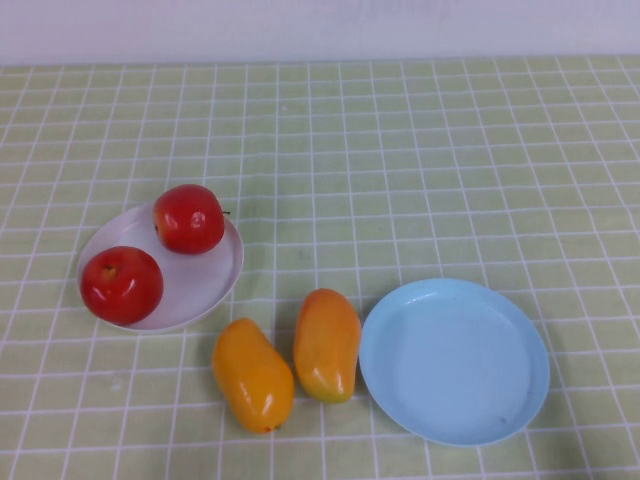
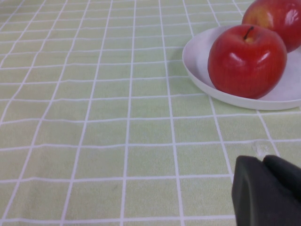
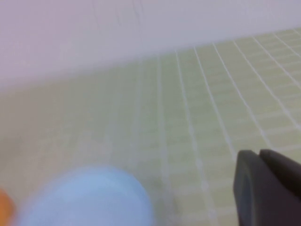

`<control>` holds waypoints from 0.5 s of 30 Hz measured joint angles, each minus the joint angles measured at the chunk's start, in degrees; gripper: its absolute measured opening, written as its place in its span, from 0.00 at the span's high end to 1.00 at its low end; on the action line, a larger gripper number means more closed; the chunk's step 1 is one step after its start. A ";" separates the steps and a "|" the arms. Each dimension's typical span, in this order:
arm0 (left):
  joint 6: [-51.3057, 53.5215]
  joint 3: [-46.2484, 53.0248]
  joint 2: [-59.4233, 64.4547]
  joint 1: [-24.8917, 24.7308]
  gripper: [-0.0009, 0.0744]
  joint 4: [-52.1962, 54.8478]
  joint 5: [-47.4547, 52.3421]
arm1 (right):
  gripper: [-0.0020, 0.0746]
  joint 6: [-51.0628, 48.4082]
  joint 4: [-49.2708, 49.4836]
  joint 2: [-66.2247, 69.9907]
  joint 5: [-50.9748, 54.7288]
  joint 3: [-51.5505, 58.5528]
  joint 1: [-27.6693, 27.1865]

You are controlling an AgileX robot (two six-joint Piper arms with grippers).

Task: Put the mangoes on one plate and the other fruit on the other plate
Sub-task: Put another type of fruit in the right plate

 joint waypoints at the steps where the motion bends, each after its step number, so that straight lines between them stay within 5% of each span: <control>1: 0.00 0.00 0.00 0.00 0.99 0.00 0.00 | 0.99 0.00 5.75 0.00 -1.99 0.00 0.00; 6: 0.00 0.00 0.00 0.00 0.99 0.00 0.00 | 0.99 -0.13 28.26 0.00 -9.42 0.00 0.00; 15: 0.00 0.00 0.00 0.00 0.99 0.00 0.00 | 0.99 -0.13 34.44 2.75 -2.02 -2.68 0.00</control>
